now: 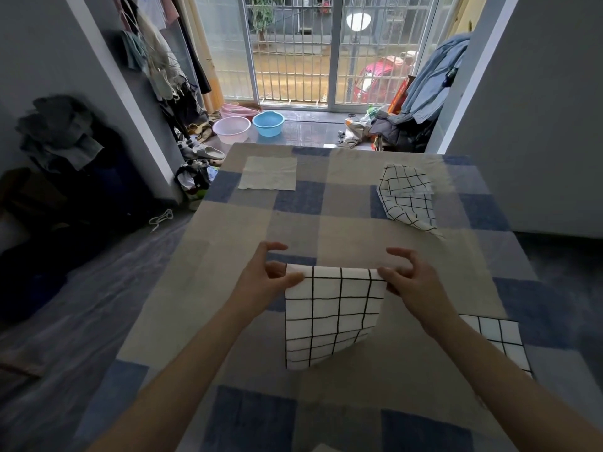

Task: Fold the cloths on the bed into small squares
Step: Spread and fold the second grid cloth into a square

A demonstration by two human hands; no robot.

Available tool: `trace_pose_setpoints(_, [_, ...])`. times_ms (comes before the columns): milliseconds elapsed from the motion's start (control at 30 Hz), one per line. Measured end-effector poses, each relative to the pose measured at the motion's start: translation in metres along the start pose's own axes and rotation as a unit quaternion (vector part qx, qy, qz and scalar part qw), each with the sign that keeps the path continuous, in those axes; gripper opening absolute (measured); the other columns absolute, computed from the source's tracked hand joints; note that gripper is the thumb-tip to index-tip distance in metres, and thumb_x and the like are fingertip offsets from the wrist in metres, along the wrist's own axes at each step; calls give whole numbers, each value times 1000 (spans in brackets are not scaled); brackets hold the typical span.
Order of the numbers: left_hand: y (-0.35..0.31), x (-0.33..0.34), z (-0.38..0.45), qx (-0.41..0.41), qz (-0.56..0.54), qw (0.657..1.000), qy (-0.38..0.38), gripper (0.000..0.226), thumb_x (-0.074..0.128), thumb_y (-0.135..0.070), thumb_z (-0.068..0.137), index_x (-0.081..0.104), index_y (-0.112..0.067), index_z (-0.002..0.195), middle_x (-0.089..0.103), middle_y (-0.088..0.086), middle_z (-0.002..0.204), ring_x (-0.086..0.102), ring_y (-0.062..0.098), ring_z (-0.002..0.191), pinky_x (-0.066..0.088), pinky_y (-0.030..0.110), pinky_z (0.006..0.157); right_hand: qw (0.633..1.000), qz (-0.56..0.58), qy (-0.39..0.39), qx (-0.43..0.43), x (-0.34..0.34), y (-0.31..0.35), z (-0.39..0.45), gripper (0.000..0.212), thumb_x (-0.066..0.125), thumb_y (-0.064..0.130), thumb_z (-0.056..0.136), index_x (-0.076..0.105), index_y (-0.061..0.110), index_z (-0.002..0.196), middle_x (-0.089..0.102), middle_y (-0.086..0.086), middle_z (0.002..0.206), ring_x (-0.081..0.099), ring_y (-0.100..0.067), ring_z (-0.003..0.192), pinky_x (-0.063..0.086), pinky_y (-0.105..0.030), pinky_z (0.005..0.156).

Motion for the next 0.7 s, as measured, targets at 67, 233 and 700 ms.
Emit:
trace_pose_setpoints(67, [-6, 0, -2, 32, 63, 997, 6, 41, 85, -24, 72, 60, -31, 105, 70, 0, 79, 66, 5, 71, 50, 13, 65, 1000, 2, -11, -6, -2, 3, 0, 26, 68, 15, 87, 63, 21, 112, 72, -9, 78, 65, -18, 73, 55, -41, 81])
trace_pose_setpoints(233, [-13, -1, -7, 92, 171, 981, 11, 26, 85, -24, 71, 70, -31, 91, 64, 4, 77, 54, 2, 62, 41, 8, 58, 1000, 12, 3, -2, -10, 10, -3, 10, 66, 17, 88, 70, 18, 97, 69, -2, 78, 63, -20, 76, 55, -38, 79])
trace_pose_setpoints(700, [-9, -1, -5, 176, 166, 970, -38, 12, 80, -20, 79, 76, -31, 84, 61, -9, 72, 53, 8, 61, 39, 15, 57, 930, -274, -6, -245, -14, 4, -17, 17, 81, 11, 75, 72, 24, 82, 54, 9, 80, 57, -12, 68, 47, -19, 65])
Point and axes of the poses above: each hand's wrist, its own z-axis towards the middle knuckle, its own x-axis out of the palm, y = z × x, the point moved 1 cm from there along z, towards the middle knuckle
